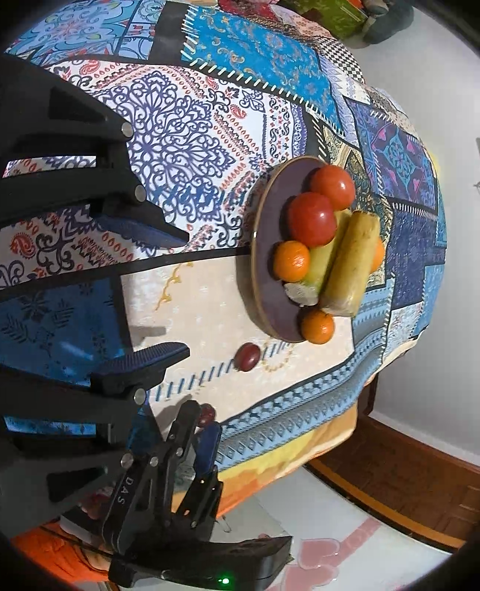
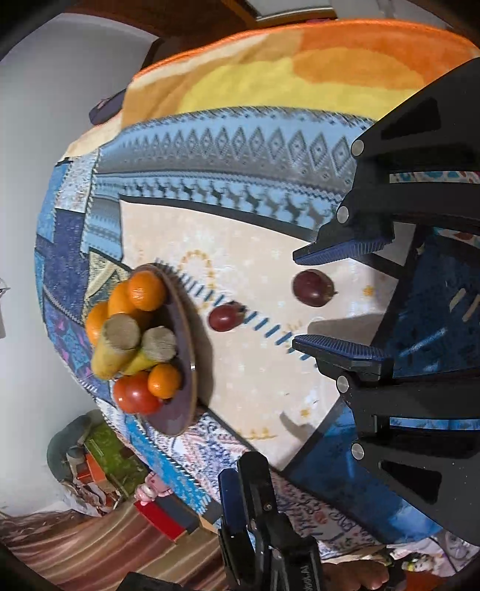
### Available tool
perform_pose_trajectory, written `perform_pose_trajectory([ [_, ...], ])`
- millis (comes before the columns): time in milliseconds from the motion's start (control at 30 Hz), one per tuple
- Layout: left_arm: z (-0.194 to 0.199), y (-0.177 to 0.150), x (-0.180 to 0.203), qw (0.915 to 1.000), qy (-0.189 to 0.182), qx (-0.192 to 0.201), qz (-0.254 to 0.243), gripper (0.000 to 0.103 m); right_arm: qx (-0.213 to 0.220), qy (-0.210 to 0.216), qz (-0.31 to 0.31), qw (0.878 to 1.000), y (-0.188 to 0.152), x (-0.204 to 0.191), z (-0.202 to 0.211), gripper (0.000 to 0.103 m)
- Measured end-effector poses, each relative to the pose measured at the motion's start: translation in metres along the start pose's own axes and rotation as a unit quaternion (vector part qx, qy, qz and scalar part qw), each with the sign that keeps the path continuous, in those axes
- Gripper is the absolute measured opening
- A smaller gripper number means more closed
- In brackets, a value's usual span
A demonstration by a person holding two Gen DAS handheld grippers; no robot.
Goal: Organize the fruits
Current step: 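Grasp a dark red grape with the right tool while the left tool grasps another grape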
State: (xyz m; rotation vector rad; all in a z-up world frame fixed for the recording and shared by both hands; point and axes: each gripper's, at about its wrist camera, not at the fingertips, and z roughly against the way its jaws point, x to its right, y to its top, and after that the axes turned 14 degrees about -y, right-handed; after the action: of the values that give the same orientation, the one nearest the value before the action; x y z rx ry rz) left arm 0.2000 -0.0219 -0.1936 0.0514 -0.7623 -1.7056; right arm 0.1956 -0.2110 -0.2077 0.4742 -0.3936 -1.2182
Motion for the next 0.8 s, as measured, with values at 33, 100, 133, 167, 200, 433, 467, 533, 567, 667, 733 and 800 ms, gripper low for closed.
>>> perform_pose_trajectory([
  [33, -0.002, -0.001, 0.001, 1.0000, 0.000, -0.002, -0.002, 0.053, -0.001, 0.000, 0.001, 1.000, -0.001, 0.000, -0.002, 0.036],
  [100, -0.006, 0.000, 0.003, 1.0000, -0.003, -0.005, -0.003, 0.053, -0.003, 0.001, 0.006, 1.000, -0.002, 0.000, -0.005, 0.035],
  [133, -0.008, 0.001, 0.005, 0.9999, -0.005, -0.007, -0.005, 0.053, 0.000, 0.002, 0.010, 1.000, -0.001, 0.000, -0.005, 0.031],
  [167, -0.011, 0.002, 0.006, 0.9999, -0.008, -0.011, -0.007, 0.053, 0.002, 0.003, 0.013, 1.000, -0.002, 0.000, -0.004, 0.028],
  [200, -0.014, 0.005, 0.009, 0.9998, -0.009, -0.014, -0.010, 0.053, 0.003, 0.004, 0.015, 1.000, -0.002, 0.000, -0.004, 0.023],
  [433, -0.039, 0.026, 0.024, 0.9993, -0.014, -0.026, -0.022, 0.053, 0.016, 0.010, -0.004, 1.000, -0.005, 0.015, 0.000, 0.015],
  [467, -0.043, 0.029, 0.025, 0.9993, -0.015, -0.028, -0.022, 0.053, 0.021, 0.009, -0.009, 1.000, -0.004, 0.018, 0.002, 0.015],
  [533, -0.052, 0.036, 0.030, 0.9991, -0.019, -0.032, -0.022, 0.052, 0.030, 0.007, -0.017, 0.999, -0.003, 0.024, 0.006, 0.015],
  [567, -0.055, 0.039, 0.032, 0.9990, -0.020, -0.033, -0.023, 0.052, 0.034, 0.005, -0.020, 0.999, -0.003, 0.026, 0.008, 0.015],
  [667, -0.069, 0.048, 0.040, 0.9986, -0.018, -0.038, -0.032, 0.048, 0.046, -0.003, -0.030, 0.998, -0.002, 0.034, 0.012, 0.015],
  [733, -0.080, 0.053, 0.043, 0.9983, -0.017, -0.044, -0.033, 0.045, 0.050, -0.001, -0.037, 0.998, -0.002, 0.039, 0.013, 0.015],
  [800, -0.090, 0.057, 0.044, 0.9980, -0.013, -0.052, -0.035, 0.041, 0.052, 0.001, -0.043, 0.998, -0.001, 0.043, 0.013, 0.015],
])
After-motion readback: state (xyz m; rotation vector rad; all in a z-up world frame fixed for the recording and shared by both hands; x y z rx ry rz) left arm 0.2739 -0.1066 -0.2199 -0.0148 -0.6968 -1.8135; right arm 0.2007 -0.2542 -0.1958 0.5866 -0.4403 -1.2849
